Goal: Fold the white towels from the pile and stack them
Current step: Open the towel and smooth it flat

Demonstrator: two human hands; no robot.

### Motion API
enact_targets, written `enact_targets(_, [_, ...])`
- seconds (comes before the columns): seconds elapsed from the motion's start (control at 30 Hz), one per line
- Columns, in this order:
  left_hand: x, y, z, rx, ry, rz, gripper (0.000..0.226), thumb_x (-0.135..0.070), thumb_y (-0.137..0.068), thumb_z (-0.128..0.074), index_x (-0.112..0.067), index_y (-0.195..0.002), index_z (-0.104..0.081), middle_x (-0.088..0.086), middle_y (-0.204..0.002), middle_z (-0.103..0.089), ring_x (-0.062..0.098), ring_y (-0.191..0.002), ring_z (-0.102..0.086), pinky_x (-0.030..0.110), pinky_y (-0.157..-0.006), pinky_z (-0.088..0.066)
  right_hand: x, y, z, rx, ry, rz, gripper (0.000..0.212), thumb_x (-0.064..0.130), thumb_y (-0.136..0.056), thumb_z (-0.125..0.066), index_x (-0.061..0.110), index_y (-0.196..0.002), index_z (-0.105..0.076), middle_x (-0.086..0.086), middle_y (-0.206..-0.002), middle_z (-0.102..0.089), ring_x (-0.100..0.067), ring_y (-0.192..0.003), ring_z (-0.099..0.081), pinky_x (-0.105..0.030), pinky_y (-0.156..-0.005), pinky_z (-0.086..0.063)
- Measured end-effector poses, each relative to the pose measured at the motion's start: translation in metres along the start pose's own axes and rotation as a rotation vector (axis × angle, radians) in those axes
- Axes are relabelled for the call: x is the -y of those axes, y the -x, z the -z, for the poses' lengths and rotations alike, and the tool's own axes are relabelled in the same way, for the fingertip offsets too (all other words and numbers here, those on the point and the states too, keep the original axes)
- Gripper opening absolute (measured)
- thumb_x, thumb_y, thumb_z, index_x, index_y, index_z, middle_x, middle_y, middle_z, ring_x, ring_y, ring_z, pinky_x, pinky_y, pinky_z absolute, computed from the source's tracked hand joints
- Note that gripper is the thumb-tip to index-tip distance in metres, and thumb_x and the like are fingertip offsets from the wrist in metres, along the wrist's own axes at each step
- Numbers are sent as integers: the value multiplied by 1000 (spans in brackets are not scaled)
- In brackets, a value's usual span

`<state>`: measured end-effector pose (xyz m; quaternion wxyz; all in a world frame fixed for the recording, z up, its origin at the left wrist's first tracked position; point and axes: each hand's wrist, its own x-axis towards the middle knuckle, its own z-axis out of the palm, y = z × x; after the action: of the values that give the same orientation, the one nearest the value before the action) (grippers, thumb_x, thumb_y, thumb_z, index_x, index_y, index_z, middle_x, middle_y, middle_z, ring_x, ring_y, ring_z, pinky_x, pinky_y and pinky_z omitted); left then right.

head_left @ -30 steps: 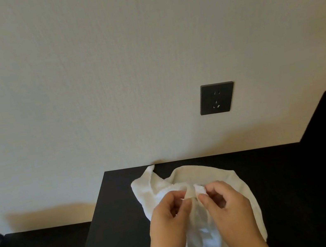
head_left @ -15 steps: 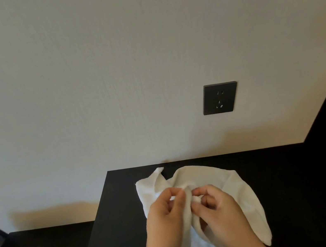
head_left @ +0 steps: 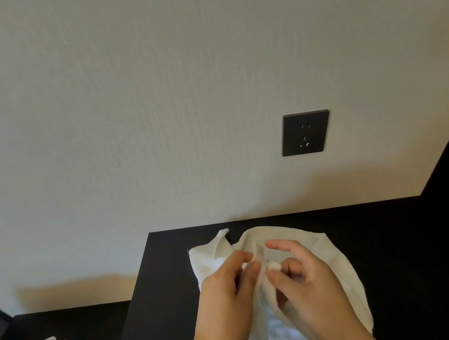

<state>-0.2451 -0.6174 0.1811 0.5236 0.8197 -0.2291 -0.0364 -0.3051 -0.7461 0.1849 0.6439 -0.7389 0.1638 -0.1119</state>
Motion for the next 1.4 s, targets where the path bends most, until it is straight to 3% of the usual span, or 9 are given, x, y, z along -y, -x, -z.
enact_targets(0.17, [1,2,1,24,-176,-190,12,-30,-96,-60,-36,-97,-69,-22,-76,-60,-1,-75,-60,9,-67,-41,-1,-1,5,0,-16,-2,37,10,-93,-64,42,-111,-66,-3,-63,-60,-16,-61,-60,-29,-66,-58])
enact_targets(0.37, [4,0,5,44,-255,-248,14,-36,-96,-58,-36,-104,-70,-15,-77,-53,6,-74,-57,22,-66,-46,0,0,12,68,-82,26,48,2,-93,-61,45,-114,-68,-6,-61,-59,-16,-60,-59,-26,-64,-56])
enact_targets(0.53, [-2,1,8,82,-367,-227,24,-44,-99,-47,-38,-110,-67,-12,-78,-46,13,-74,-55,28,-70,-46,0,-5,16,62,30,48,31,6,-93,-64,35,-101,-73,-7,-68,-68,-18,-64,-66,-24,-66,-56])
enact_targets(0.73, [-6,2,9,118,-599,-204,32,-49,-103,-30,-43,-123,-54,-10,-95,-50,14,-84,-56,22,-71,-43,-3,-8,16,71,83,59,11,10,-91,-68,21,-91,-67,-5,-68,-72,-20,-63,-70,-24,-64,-57])
enact_targets(0.9, [-1,-4,15,74,-519,-74,15,-37,-99,-48,-32,-114,-51,-13,-71,-49,11,-70,-54,23,-67,-45,12,-19,30,-128,-106,124,12,2,-87,-70,14,-84,-67,-10,-71,-73,-23,-64,-72,-22,-61,-56])
enact_targets(1.0, [8,-15,29,11,-517,55,10,-26,-96,-55,-29,-104,-51,-6,-77,-60,11,-70,-61,32,-69,-55,32,-34,50,-227,-218,196,8,3,-86,-70,11,-87,-68,-12,-75,-74,-25,-67,-73,-22,-61,-57])
enact_targets(1.17, [26,-29,59,-56,-546,255,11,-26,-95,-55,-30,-85,-52,-4,-72,-63,7,-63,-61,28,-63,-57,49,-58,81,-334,-309,209,6,1,-89,-67,2,-94,-65,-17,-80,-74,-29,-73,-74,-30,-67,-61])
enact_targets(1.3, [26,-44,88,-56,-112,493,7,-6,-95,-53,-7,-89,-58,13,-56,-67,26,-45,-63,34,-46,-56,63,-66,114,-431,-312,219,4,0,-88,-67,1,-91,-64,-17,-77,-73,-25,-68,-73,-25,-63,-61])
enact_targets(1.4, [-4,-61,112,-144,277,447,5,7,-92,-58,4,-88,-58,19,-55,-62,23,-40,-58,28,-40,-51,86,-66,138,-461,-308,285,5,-1,-87,-68,2,-88,-64,-15,-70,-73,-23,-61,-73,-22,-57,-58])
